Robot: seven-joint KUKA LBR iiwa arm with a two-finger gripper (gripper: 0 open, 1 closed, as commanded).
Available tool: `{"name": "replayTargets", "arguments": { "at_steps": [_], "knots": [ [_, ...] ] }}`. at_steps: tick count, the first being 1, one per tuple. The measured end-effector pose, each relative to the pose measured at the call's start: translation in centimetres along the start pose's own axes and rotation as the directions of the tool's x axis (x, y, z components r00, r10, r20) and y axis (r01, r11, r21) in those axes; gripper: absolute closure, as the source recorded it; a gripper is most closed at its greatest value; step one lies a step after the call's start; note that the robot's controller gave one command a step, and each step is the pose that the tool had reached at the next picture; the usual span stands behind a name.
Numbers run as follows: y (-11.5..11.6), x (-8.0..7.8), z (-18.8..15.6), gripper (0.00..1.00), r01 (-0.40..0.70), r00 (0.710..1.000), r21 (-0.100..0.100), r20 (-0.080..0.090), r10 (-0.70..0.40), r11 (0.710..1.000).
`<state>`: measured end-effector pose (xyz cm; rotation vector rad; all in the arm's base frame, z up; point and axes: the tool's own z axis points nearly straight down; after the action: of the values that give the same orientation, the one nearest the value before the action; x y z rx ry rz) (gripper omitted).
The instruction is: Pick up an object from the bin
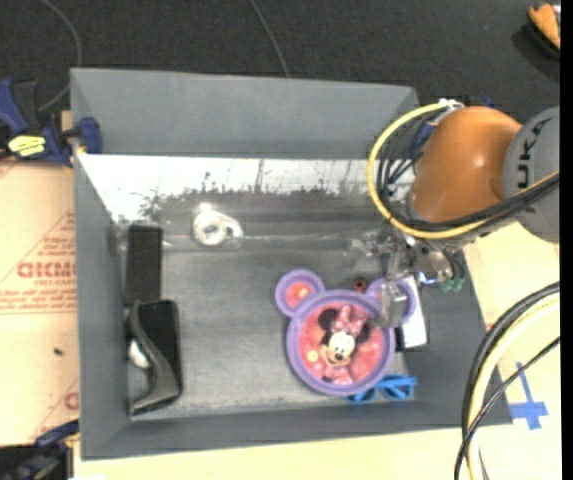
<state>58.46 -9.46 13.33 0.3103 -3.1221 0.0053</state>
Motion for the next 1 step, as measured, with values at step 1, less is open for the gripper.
{"name": "replayTargets", "arguments": {
  "at_steps": [1],
  "knots": [
    [0.91, -0.65, 5.85, 0.00, 0.118, 0.993, -0.003, 0.016, -0.118, 0.993]
  ]
}}
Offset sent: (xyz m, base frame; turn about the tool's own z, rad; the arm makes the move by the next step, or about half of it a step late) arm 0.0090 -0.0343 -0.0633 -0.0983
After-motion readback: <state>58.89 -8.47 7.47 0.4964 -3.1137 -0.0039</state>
